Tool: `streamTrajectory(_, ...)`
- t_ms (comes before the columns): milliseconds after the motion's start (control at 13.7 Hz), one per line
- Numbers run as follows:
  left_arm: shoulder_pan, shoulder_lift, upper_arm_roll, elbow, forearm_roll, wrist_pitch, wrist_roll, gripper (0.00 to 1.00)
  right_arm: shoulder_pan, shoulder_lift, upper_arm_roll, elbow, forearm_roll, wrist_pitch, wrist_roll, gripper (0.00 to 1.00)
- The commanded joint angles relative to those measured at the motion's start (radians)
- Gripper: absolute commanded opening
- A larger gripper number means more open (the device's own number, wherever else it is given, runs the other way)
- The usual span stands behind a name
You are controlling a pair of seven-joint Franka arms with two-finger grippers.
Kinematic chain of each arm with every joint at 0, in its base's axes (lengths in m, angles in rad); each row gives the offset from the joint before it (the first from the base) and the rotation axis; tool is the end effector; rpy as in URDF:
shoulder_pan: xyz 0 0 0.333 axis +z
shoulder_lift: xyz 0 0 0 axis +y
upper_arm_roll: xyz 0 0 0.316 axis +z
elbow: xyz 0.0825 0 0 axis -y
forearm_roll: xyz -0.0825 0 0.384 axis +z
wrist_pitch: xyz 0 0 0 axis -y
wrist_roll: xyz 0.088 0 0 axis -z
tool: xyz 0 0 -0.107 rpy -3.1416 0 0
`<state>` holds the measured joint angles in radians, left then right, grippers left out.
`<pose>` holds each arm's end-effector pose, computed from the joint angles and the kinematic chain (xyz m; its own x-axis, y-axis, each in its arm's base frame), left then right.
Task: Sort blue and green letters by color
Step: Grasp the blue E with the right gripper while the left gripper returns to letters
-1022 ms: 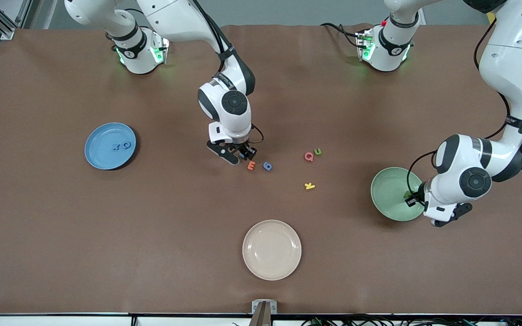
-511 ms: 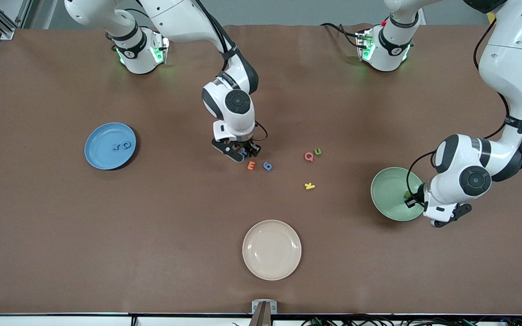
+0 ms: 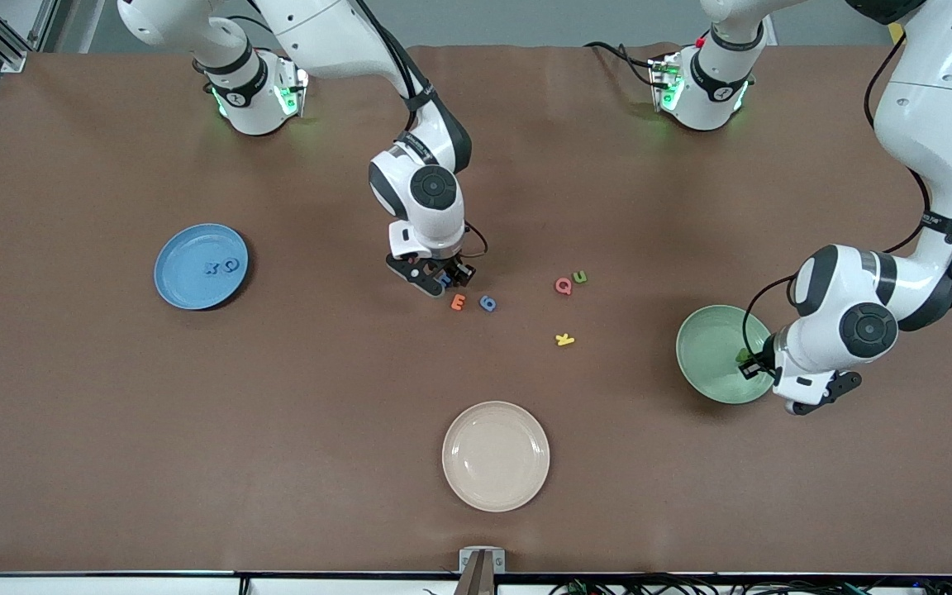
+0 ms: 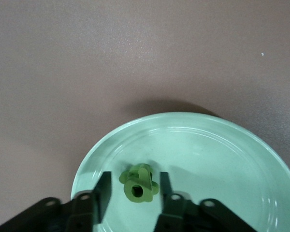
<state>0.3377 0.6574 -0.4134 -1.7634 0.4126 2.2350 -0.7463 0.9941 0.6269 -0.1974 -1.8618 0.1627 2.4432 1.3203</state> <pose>0.6484 -0.0172 0.2070 0.8944 0.4440 -0.0532 0.4368 -0.8930 -0.1087 0.4400 0.4588 0.1816 0.8168 -0.5769 0.0072 -0.5769 -0.8163 0.0306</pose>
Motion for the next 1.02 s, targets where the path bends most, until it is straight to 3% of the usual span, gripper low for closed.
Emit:
streamTrajectory(0,0.007,-0.024,-0.002,-0.021,0.02,0.015,0.01,1.0,0.006,0.014,-0.002,0.016,0.024,0.002,-0.003,0.6)
streamTrajectory(292,-0.006,-0.071,-0.021,-0.018,0.017,-0.009,-0.001,1.0,0.006,0.02,-0.004,0.015,0.023,0.002,0.003,0.52)
streamTrajectory(365,-0.003,-0.084,-0.056,-0.019,0.017,-0.029,-0.005,1.0,0.006,0.019,-0.004,0.015,0.023,0.0,0.004,0.48)
streamTrajectory(730,-0.003,-0.143,-0.185,-0.074,0.017,-0.08,-0.079,0.99,-0.002,0.017,-0.004,0.015,0.023,-0.01,0.008,0.04)
streamTrajectory(949,-0.002,-0.162,-0.246,-0.139,0.017,-0.057,-0.107,0.97,-0.006,0.001,-0.005,0.012,0.021,-0.047,0.034,0.0)
